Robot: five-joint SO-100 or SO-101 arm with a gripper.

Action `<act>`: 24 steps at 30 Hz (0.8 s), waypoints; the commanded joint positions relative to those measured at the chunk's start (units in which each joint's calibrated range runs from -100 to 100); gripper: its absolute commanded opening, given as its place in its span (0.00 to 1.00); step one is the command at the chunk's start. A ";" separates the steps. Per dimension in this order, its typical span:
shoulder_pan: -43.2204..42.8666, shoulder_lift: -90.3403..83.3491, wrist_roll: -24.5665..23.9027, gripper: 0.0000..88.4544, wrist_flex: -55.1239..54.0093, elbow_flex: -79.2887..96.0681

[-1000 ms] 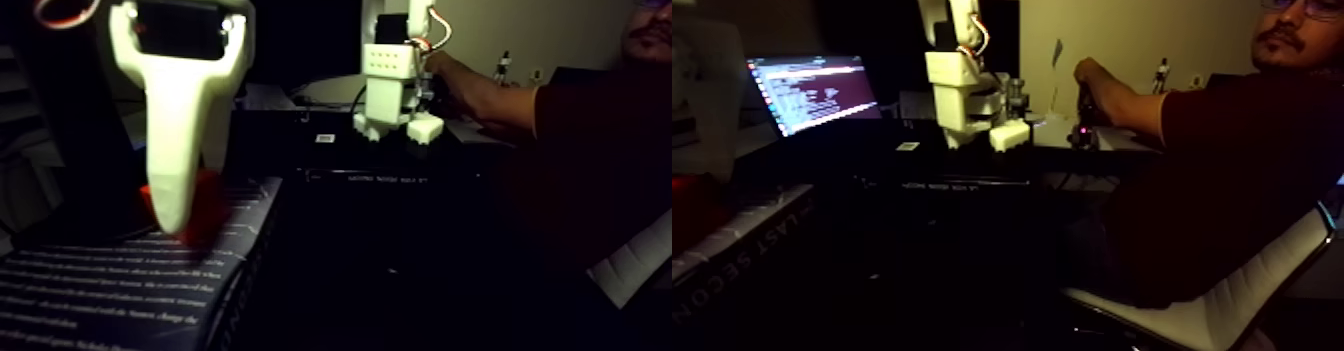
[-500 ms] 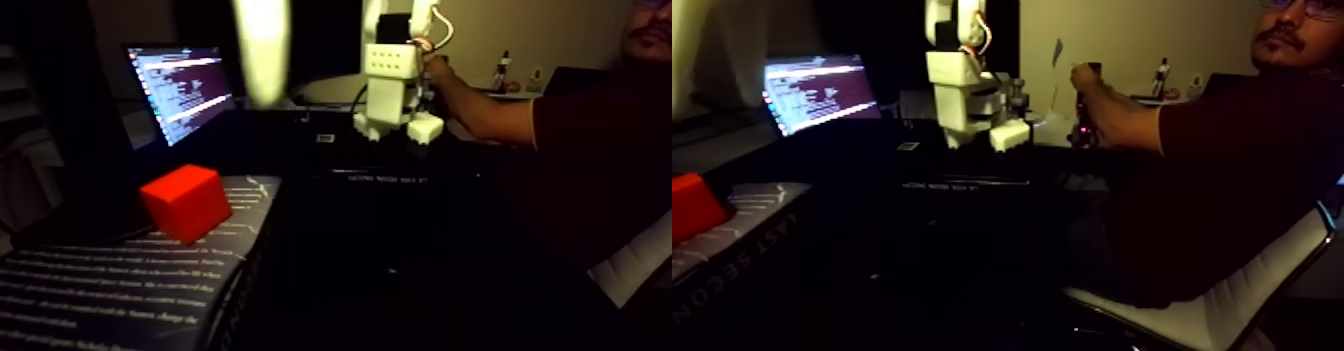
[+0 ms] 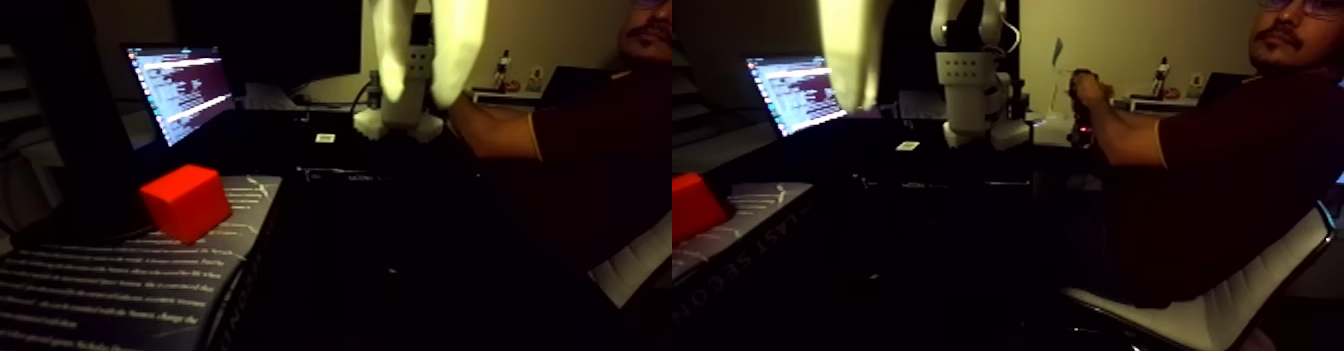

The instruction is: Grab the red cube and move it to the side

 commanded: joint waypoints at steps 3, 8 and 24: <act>-1.55 -6.56 -4.79 0.03 -13.29 13.36; -3.13 -11.85 -10.40 0.02 -23.26 24.34; -6.79 -32.02 -13.31 0.02 -30.35 43.47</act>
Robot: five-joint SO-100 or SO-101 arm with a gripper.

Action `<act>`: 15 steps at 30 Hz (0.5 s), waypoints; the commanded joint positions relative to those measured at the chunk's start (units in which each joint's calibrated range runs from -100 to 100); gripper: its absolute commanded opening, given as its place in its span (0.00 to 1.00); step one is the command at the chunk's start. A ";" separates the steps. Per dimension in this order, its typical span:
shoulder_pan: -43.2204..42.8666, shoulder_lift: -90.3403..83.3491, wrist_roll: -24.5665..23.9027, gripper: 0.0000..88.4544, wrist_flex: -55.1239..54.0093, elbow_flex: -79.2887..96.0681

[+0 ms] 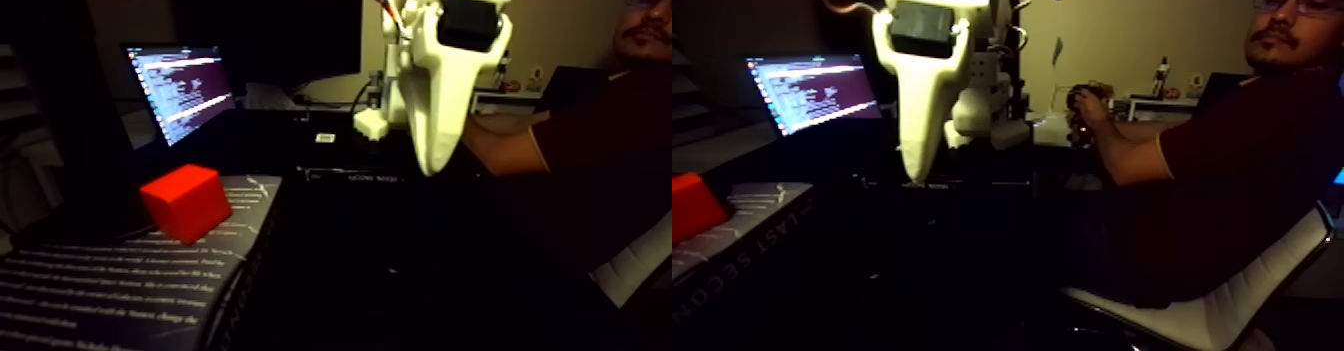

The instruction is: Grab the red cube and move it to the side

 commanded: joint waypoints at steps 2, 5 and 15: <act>-1.04 -3.83 -0.41 0.02 -0.74 1.91; -1.37 -5.85 -0.47 0.02 -0.74 3.00; -1.37 -10.14 -2.09 0.02 0.02 4.45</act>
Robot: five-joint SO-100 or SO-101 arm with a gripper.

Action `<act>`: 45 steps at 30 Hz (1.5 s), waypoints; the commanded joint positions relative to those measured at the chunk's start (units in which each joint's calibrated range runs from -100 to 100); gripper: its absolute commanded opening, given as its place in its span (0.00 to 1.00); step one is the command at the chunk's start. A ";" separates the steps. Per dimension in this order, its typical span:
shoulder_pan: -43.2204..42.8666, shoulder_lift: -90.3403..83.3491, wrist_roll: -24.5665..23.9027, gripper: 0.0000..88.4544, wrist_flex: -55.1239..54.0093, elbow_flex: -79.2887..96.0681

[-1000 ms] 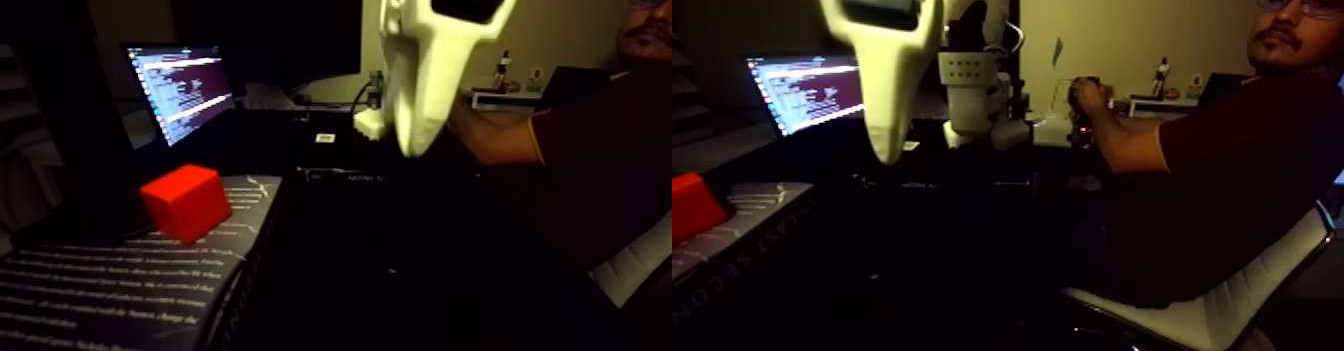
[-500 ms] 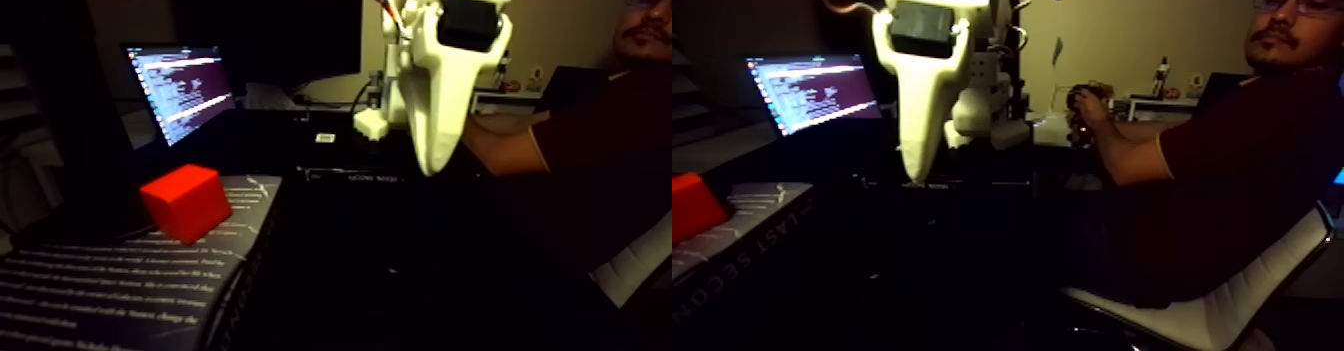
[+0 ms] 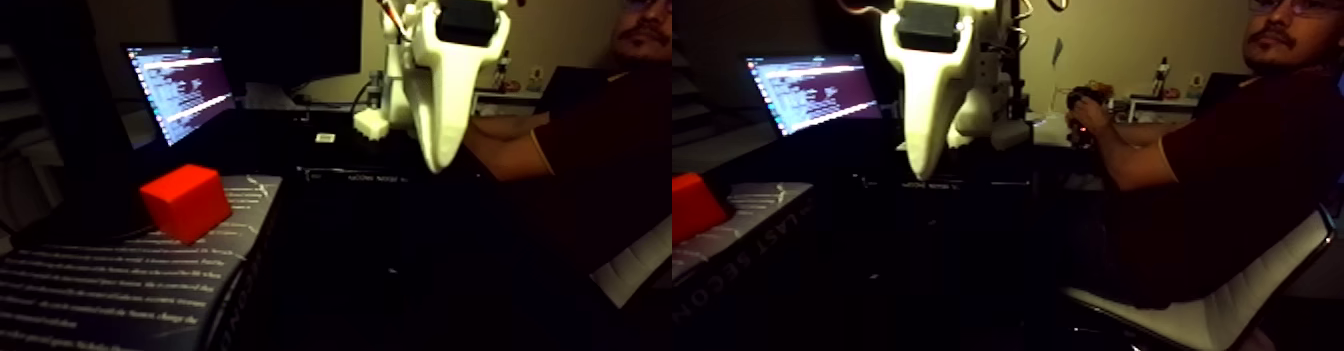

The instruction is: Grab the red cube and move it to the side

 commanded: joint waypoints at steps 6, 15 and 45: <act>-0.53 -0.88 -0.25 0.02 -0.40 1.18; -0.53 -0.88 -0.25 0.02 -0.48 1.28; 0.47 -15.92 0.02 0.02 12.78 4.90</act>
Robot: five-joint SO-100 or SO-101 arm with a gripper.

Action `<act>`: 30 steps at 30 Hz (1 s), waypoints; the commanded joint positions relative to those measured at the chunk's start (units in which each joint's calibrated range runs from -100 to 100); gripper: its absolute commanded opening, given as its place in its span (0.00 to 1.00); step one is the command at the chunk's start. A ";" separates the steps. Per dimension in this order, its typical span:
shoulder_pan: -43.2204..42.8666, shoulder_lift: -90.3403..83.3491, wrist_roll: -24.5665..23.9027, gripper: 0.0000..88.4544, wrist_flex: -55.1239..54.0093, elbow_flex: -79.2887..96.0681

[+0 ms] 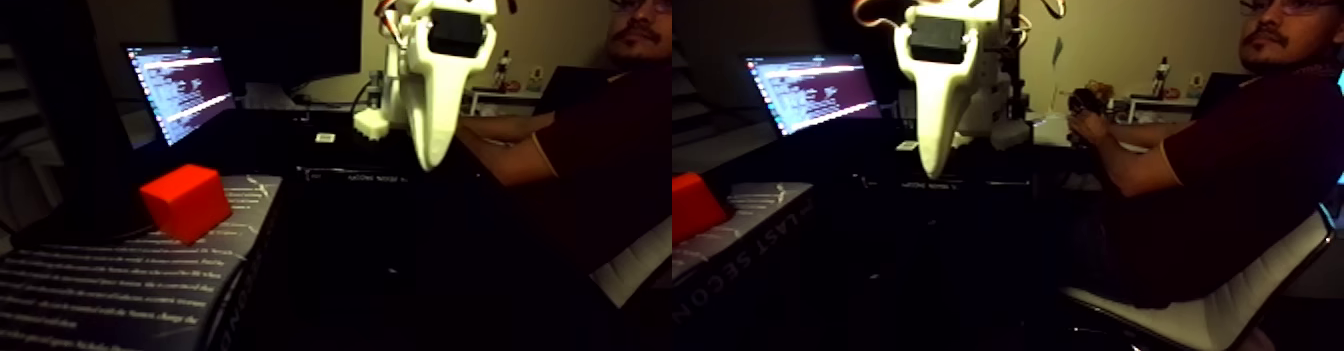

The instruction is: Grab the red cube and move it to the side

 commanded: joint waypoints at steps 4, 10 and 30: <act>0.47 -6.41 0.02 0.02 4.12 0.73; 0.47 -10.61 -0.14 0.02 6.57 1.64; 0.47 -14.14 0.18 0.02 7.75 2.82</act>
